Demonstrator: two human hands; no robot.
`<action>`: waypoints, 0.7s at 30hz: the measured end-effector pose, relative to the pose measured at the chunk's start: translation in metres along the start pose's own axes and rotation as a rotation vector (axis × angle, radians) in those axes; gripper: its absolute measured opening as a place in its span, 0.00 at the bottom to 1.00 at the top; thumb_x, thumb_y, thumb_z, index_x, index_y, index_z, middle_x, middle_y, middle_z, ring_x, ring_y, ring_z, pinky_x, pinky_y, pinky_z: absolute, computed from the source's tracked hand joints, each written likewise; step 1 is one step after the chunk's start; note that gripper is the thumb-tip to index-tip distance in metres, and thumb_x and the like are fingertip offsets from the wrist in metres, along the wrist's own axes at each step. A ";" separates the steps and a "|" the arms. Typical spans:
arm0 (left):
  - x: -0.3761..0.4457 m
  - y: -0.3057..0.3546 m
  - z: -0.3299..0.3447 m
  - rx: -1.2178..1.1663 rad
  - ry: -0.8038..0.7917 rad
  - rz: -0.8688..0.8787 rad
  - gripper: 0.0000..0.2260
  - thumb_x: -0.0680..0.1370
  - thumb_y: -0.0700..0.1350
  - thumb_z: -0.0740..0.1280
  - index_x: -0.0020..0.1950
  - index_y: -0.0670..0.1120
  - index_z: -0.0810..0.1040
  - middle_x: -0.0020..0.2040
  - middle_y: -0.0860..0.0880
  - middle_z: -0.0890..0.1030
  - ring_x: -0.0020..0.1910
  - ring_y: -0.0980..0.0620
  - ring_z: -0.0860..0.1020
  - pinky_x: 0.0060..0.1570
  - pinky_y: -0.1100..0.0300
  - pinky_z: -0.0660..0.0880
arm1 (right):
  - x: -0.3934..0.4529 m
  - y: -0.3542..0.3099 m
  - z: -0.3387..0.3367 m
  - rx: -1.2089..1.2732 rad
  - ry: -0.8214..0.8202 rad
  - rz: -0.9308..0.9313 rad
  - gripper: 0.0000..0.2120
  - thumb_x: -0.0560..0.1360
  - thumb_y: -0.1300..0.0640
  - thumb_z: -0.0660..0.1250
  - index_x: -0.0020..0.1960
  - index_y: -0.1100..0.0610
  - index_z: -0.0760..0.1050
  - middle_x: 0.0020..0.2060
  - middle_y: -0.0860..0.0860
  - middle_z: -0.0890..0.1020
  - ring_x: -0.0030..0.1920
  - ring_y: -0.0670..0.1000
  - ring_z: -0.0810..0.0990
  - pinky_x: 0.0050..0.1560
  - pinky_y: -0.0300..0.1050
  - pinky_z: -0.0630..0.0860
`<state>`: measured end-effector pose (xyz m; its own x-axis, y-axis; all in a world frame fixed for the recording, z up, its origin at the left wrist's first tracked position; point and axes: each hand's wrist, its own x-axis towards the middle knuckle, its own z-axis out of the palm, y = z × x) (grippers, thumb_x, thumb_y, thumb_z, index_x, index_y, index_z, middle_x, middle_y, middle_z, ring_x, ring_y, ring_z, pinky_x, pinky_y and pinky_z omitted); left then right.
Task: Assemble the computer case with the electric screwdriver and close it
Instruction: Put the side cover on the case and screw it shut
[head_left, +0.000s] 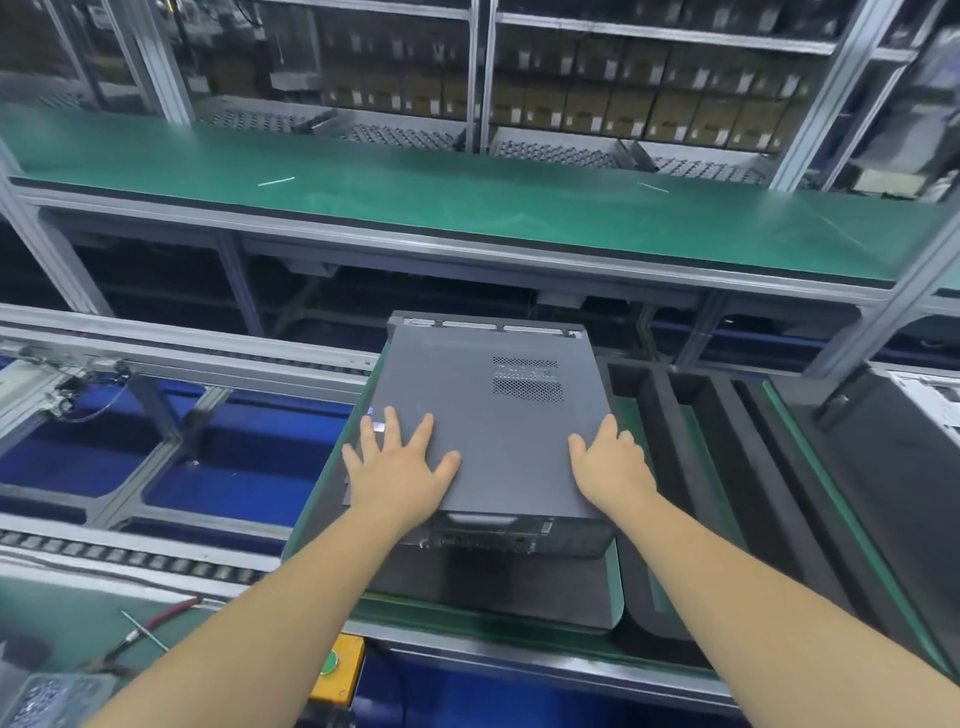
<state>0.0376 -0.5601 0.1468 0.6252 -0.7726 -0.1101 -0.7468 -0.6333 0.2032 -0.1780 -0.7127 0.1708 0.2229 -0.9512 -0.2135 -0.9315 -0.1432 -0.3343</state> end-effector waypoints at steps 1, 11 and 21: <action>-0.001 -0.001 0.000 -0.002 0.000 -0.003 0.36 0.75 0.74 0.43 0.82 0.65 0.46 0.84 0.47 0.42 0.81 0.38 0.40 0.76 0.34 0.44 | 0.000 0.000 0.001 0.012 -0.003 0.010 0.34 0.87 0.42 0.51 0.85 0.57 0.45 0.80 0.61 0.59 0.77 0.64 0.65 0.68 0.60 0.70; 0.001 -0.001 0.004 0.070 0.090 0.009 0.36 0.74 0.72 0.37 0.82 0.64 0.45 0.84 0.45 0.44 0.82 0.43 0.41 0.78 0.38 0.40 | 0.001 0.009 0.013 -0.146 0.166 -0.281 0.26 0.87 0.46 0.48 0.84 0.49 0.56 0.85 0.54 0.49 0.84 0.56 0.49 0.80 0.59 0.55; -0.019 0.025 -0.008 0.006 -0.011 0.436 0.33 0.79 0.71 0.45 0.82 0.61 0.52 0.84 0.55 0.48 0.82 0.54 0.44 0.79 0.41 0.44 | -0.001 0.015 0.009 -0.184 0.055 -0.691 0.24 0.87 0.47 0.51 0.83 0.49 0.63 0.83 0.49 0.61 0.83 0.51 0.56 0.82 0.52 0.51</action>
<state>0.0089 -0.5604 0.1613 0.2487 -0.9683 -0.0254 -0.9418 -0.2478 0.2270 -0.1898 -0.7112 0.1574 0.7688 -0.6383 0.0394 -0.6173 -0.7567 -0.2153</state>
